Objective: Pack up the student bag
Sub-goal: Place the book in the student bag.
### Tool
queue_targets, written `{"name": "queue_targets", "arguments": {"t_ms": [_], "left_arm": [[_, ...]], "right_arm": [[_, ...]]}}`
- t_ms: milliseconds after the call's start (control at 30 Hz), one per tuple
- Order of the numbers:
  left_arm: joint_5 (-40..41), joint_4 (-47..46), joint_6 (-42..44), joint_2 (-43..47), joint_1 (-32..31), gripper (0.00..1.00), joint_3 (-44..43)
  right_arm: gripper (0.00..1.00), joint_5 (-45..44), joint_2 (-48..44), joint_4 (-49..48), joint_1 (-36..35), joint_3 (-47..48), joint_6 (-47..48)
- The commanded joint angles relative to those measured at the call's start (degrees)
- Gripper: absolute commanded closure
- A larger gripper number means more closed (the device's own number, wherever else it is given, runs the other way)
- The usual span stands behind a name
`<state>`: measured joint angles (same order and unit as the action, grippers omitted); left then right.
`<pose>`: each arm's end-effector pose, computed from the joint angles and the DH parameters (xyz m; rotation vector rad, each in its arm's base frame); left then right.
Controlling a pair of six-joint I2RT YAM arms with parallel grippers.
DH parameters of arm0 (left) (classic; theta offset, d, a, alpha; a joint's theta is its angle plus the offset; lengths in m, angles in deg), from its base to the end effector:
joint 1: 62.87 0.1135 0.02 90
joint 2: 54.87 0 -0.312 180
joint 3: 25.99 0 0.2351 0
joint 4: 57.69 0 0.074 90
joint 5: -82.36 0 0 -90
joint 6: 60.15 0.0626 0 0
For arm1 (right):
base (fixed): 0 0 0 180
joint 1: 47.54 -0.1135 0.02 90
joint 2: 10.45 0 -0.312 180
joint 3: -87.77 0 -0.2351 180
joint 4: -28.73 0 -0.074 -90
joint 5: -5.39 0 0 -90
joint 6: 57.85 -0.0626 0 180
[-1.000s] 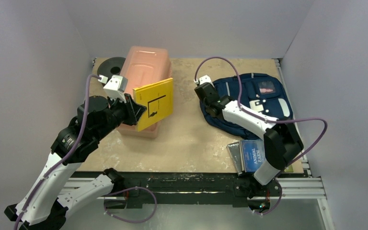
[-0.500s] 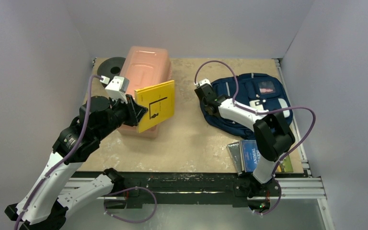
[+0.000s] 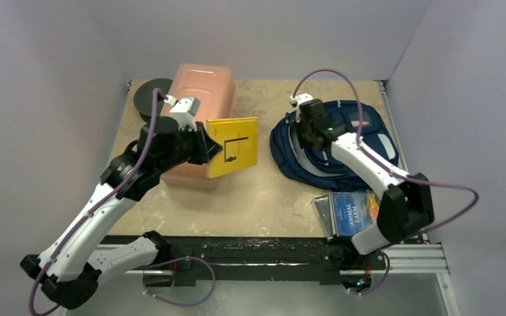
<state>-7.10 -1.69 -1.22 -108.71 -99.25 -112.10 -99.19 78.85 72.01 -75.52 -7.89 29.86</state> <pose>0.1290 -0.0943 0.4360 0.0893 2.0622 -0.7400 0.3077 0.1456 0.3048 -0.4150 2.3416 -0.0567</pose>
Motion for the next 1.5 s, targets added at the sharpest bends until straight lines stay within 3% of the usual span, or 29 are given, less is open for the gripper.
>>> {"name": "queue_targets", "arguments": {"t_ms": [0, 133, 267, 367, 467, 600, 700, 800, 933, 1100, 1200, 1233, 1367, 1400, 1467], "left_arm": [[-11.29, -16.43, -10.25, -5.83, -0.01, 1.0, -0.8], [-16.89, -22.63, -16.88, -11.08, -0.05, 1.0, -0.98], [-18.05, -30.85, -25.57, -16.73, -0.5, 1.0, 3.42], [-18.04, -42.87, -33.96, -20.22, -0.86, 1.0, 8.42], [-15.75, -37.98, -39.7, -23.82, -1.5, 1.0, 7.18], [-11.41, -39.17, -45.44, -23.9, -1.85, 1.0, 10.26], [-10.56, -46.62, -50.66, -26.87, -2.51, 1.0, 11.38], [-10.68, -51.97, -52.95, -33.42, -4.41, 1.0, 7.33], [-2.81, -52.41, -50.82, -41.19, -7.79, 1.0, 0.34], [-1.7, -55.23, -54.74, -57.13, -9.78, 1.0, -12.75], [7.32, -59.38, -53.8, -61.57, -11.99, 1.0, -14.48], [9.25, -59.73, -52.86, -62.89, -12.74, 0.93, -14.95], [0.71, -59.1, -52.78, -68.29, -13.44, 0.64, -19.86], [-0.07, -56.94, -51.78, -66.89, -13.39, 0.59, -18.39], [-0.91, -54.17, -46.58, -61.85, -12.78, 0.39, -13.55]], "right_arm": [[1.0, 21.67, -8.19, -3.9, 5.89, -0.29, 1.97], [1.0, 22.52, -7.84, -3.13, 7.02, 0.68, 1.89], [1.0, 25.9, -8.37, -4.29, 10.48, 2.99, -4.45], [1.0, 28.22, -7.17, -2.33, 10.82, 7.02, -7.3], [1.0, 25.95, -6.14, 1.53, 11.58, 11.44, -8.44], [1.0, 27.26, -6.26, 1.3, 13.7, 13.09, -11.24], [1.0, 32.38, -5.63, 0.54, 14.25, 13.05, -11.86], [1.0, 35.48, -5.91, 0.11, 14.31, 12.44, -12.02], [1.0, 38.58, -6.68, 0.37, 14.32, 12.05, -11.54], [1.0, 40.63, -8.48, -0.04, 14.29, 10.93, -12.48], [1.0, 39.47, -8.93, 1.03, 14.34, 11.31, -12.6], [1.0, 39.5, -8.97, 1.27, 14.43, 11.44, -12.53], [1.0, 38.71, -8.99, 2.09, 14.96, 12.0, -12.0], [1.0, 38.26, -9.11, 2.07, 15.57, 11.99, -11.92], [1.0, 38.0, -8.98, 2.25, 16.8, 12.09, -11.61]]}}
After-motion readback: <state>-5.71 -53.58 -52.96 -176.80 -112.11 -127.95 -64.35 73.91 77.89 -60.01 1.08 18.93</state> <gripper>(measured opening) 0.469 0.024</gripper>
